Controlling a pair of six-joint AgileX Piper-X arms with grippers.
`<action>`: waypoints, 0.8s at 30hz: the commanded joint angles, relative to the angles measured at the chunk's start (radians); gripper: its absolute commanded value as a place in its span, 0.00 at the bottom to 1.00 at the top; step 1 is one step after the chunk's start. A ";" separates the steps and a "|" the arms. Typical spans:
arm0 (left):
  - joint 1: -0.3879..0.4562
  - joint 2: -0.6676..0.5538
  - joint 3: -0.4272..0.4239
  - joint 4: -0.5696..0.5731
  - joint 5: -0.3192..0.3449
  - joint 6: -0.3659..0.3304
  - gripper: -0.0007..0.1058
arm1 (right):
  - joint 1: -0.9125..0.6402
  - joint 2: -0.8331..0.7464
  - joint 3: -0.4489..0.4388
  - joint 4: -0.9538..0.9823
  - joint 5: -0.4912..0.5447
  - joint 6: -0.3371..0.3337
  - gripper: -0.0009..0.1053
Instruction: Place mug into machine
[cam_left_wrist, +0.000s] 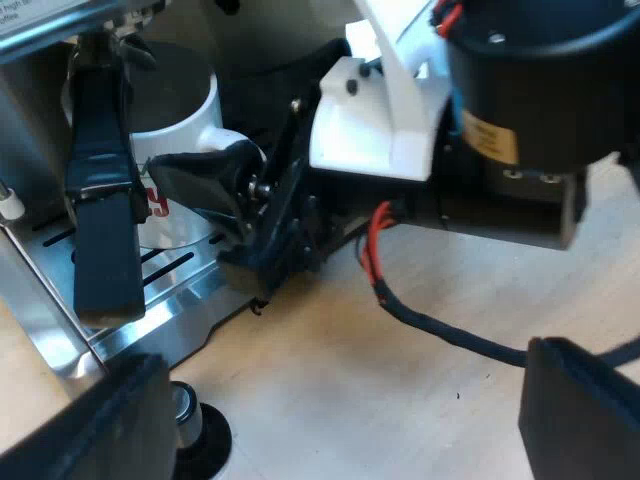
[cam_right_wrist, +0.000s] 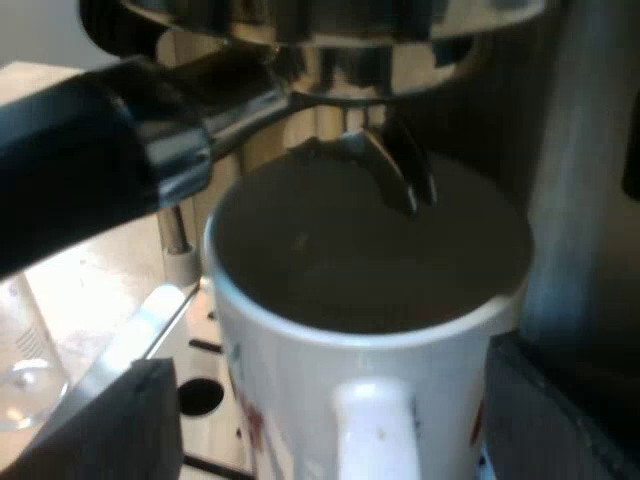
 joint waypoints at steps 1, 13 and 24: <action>-0.001 0.002 -0.003 -0.013 0.007 0.009 0.68 | 0.011 -0.046 -0.009 0.077 0.007 -0.016 0.61; -0.001 0.002 -0.003 -0.018 0.007 0.009 0.68 | 0.089 -0.224 0.029 0.282 0.031 0.045 0.61; -0.001 0.002 -0.003 -0.018 0.007 0.009 0.68 | 0.196 -0.479 0.182 0.327 0.166 0.067 0.61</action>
